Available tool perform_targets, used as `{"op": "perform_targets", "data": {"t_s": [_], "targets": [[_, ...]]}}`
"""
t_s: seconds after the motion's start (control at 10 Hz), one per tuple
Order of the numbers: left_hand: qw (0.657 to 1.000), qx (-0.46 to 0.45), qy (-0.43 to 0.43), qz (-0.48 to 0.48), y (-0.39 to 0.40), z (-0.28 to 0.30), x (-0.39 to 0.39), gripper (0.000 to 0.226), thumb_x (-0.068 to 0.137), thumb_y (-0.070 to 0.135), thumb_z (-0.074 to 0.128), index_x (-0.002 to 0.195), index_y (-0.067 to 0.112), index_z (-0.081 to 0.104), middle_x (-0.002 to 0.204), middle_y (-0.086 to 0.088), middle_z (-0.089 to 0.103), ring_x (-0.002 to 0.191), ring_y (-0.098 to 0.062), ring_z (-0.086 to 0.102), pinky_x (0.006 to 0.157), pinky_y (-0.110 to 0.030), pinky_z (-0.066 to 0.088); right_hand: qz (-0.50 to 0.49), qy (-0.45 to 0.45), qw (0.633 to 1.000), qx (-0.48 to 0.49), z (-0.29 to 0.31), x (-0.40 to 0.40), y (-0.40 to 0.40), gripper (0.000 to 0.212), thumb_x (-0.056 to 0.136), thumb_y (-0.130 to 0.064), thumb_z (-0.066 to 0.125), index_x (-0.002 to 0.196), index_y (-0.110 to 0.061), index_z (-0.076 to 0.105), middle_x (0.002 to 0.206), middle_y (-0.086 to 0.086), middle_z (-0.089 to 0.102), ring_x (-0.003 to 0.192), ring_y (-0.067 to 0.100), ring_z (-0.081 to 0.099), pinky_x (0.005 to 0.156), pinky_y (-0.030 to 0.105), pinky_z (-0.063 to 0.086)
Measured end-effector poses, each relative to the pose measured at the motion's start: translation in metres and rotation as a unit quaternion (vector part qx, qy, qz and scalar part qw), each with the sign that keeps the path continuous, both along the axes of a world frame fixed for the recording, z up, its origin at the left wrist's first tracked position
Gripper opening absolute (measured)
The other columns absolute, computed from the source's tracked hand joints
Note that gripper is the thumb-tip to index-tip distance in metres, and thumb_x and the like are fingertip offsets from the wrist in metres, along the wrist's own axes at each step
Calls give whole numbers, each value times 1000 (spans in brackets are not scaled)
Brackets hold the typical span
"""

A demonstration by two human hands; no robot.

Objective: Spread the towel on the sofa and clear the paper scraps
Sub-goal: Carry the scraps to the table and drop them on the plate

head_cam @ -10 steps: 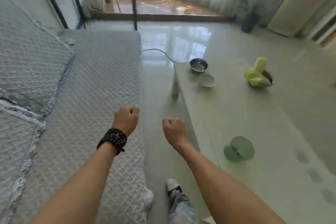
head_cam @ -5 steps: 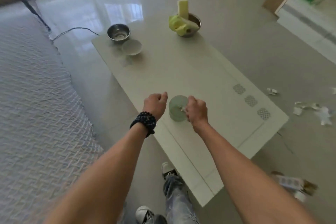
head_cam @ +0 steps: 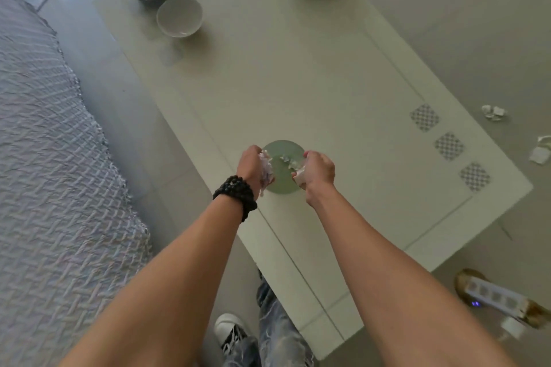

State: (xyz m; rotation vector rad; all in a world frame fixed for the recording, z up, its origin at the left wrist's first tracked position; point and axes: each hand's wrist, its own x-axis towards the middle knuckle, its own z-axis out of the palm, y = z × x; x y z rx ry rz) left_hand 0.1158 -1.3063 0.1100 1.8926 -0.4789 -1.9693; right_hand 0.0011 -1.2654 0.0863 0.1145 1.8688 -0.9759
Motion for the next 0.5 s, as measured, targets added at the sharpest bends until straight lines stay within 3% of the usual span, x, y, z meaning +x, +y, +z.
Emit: {"op": "perform_targets", "data": {"t_s": [0.1, 0.2, 0.3, 0.4, 0.5], "targets": [[999, 21, 36, 14, -1, -8, -6, 26, 90, 26, 39, 74, 12, 54, 65, -6, 62, 61, -21, 58, 65, -31, 51, 14, -32, 999, -12, -7, 3, -6, 20, 87, -28, 49, 73, -19, 60, 79, 4, 63, 69, 26, 59, 62, 39, 53], [998, 31, 54, 25, 1, -9, -6, 22, 92, 37, 44, 86, 18, 54, 81, -5, 62, 77, -22, 61, 90, -46, 50, 27, -101, 994, -23, -8, 4, -8, 31, 91, -41, 43, 80, -18, 61, 79, 2, 68, 69, 24, 65, 67, 38, 54], [998, 23, 51, 41, 1, -3, -3, 22, 95, 40, 43, 107, 22, 48, 95, -1, 50, 84, -19, 55, 99, -60, 43, 19, -116, 993, -28, -1, 5, -6, 30, 94, -42, 39, 85, -21, 59, 78, -4, 62, 68, 16, 62, 59, 38, 55], [997, 23, 56, 56, 2, 12, 3, 39, 96, 39, 42, 133, 23, 40, 122, -5, 45, 104, -26, 50, 100, -61, 41, 13, -95, 995, -19, 8, 7, -5, 32, 95, -37, 36, 106, -17, 58, 86, -4, 57, 72, 15, 59, 49, 33, 48], [998, 4, 27, 54, 4, 31, 22, 50, 97, 38, 41, 143, 20, 36, 149, -9, 33, 136, -28, 33, 99, -59, 42, 25, -85, 996, -18, 24, 18, -5, 29, 94, -33, 39, 103, -16, 60, 84, -3, 59, 72, 13, 59, 54, 36, 53]]}}
